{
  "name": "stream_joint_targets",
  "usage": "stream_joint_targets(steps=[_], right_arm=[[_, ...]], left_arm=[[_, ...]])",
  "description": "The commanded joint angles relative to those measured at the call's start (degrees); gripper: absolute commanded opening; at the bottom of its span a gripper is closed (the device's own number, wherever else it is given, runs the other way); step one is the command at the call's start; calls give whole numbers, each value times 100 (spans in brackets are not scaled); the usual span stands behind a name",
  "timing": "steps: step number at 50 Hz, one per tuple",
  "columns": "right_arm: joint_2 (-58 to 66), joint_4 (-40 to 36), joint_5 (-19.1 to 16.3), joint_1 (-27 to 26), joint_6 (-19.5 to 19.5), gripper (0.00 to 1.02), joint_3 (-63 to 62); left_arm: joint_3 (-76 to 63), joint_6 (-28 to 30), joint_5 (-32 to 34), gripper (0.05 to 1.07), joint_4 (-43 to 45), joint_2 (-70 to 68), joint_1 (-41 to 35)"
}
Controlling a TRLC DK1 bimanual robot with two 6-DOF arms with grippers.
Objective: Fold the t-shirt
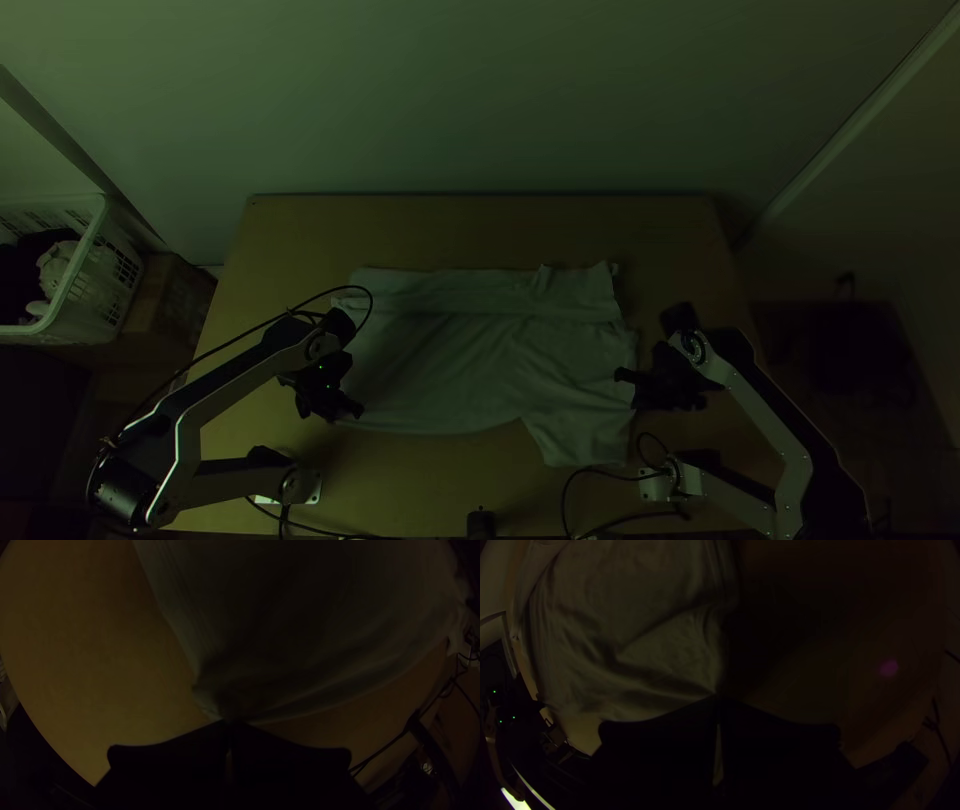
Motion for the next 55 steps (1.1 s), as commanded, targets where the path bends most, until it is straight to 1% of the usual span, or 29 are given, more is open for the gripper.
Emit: stream_joint_targets(steps=[1,7,14,17,25,41,55], right_arm=[[90,-128,211,-123,-169,2,123],[187,-145,264,-360,-309,2,202],[213,-189,273,-518,-424,3,290],[248,-189,361,-536,-432,2,308],[257,-295,413,-474,-415,2,475],[248,-383,396,-281,-283,2,941],[486,-400,396,-237,-177,2,1512]], left_arm=[[97,197,-51,8,-23,-90,177],[97,382,-77,8,-14,-125,450],[88,619,-183,8,-23,-178,731],[80,707,-183,8,-6,-204,872],[185,830,-174,8,12,-213,1127],[994,760,-174,8,-120,-292,1100],[1477,830,-174,8,-146,-160,1223]])
